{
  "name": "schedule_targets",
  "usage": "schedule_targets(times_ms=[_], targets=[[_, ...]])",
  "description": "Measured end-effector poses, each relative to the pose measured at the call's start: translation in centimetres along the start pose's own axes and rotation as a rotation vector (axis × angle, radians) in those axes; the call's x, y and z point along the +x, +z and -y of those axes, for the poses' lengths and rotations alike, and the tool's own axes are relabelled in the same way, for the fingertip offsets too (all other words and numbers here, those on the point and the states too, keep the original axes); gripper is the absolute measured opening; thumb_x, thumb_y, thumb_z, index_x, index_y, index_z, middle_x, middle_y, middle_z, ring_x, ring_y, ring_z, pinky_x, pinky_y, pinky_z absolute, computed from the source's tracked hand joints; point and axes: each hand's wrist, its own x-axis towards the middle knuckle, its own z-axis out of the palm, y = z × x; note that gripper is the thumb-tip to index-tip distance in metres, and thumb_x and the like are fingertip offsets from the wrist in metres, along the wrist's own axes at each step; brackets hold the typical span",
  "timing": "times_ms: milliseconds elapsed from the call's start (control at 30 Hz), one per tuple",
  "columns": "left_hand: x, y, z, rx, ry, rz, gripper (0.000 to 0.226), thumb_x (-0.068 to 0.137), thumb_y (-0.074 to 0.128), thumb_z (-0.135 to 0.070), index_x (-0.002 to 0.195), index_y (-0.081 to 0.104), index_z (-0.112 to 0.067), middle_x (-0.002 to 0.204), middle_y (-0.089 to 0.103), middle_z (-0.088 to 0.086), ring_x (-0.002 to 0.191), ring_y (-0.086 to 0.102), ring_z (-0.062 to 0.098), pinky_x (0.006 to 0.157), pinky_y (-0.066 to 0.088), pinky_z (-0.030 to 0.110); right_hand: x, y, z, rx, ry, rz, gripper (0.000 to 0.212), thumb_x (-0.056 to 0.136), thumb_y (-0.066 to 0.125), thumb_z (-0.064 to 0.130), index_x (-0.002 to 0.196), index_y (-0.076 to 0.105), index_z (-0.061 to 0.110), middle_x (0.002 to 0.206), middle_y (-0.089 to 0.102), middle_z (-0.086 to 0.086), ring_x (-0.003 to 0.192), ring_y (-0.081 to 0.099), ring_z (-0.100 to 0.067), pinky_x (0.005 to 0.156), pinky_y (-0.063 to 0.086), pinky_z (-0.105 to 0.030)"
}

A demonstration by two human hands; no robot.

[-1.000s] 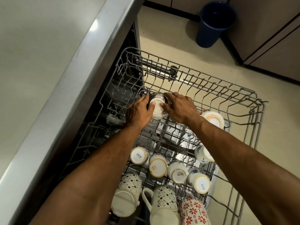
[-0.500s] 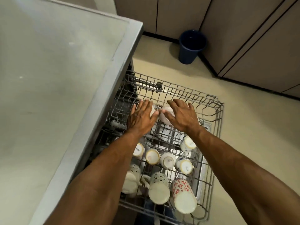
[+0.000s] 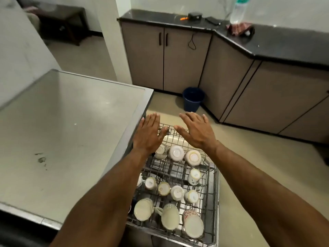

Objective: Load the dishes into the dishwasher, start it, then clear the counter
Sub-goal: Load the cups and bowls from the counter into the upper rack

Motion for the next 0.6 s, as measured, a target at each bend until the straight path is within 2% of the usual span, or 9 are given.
schedule_targets(times_ms=[200,400,600], targets=[[-3.7,-5.3,-0.1,0.074,-0.096,-0.114,0.066,0.101,0.016,-0.051,0.155,0.01,-0.014,0.163,0.008,0.004,0.15,0.001,0.018,0.12,0.0,0.035,-0.4,-3.4,2.4,0.031,-0.118,-0.046,0.07,0.095,0.02,0.067,0.151,0.028,0.025,0.157,0.029,-0.005,0.146,0.022,-0.021,0.119,0.01,-0.054],[-11.1,-8.7,-0.3,0.163,-0.296,-0.179,0.066,0.101,0.014,-0.052,0.155,0.006,-0.015,0.163,0.004,0.002,0.15,-0.002,0.015,0.12,-0.004,0.033,-2.2,-5.3,6.2,0.083,-0.319,-0.062,0.071,0.094,0.019,0.067,0.149,0.032,0.025,0.155,0.033,-0.005,0.145,0.025,-0.022,0.119,0.009,-0.056],[-19.3,-11.0,-0.3,0.214,-0.48,-0.228,0.066,0.101,0.015,-0.052,0.155,0.005,-0.015,0.163,0.004,0.002,0.15,0.0,0.015,0.121,-0.002,0.035,-5.2,-6.2,11.5,0.124,-0.521,-0.011,0.07,0.095,0.02,0.068,0.15,0.03,0.026,0.157,0.029,-0.007,0.146,0.022,-0.023,0.119,0.006,-0.055]])
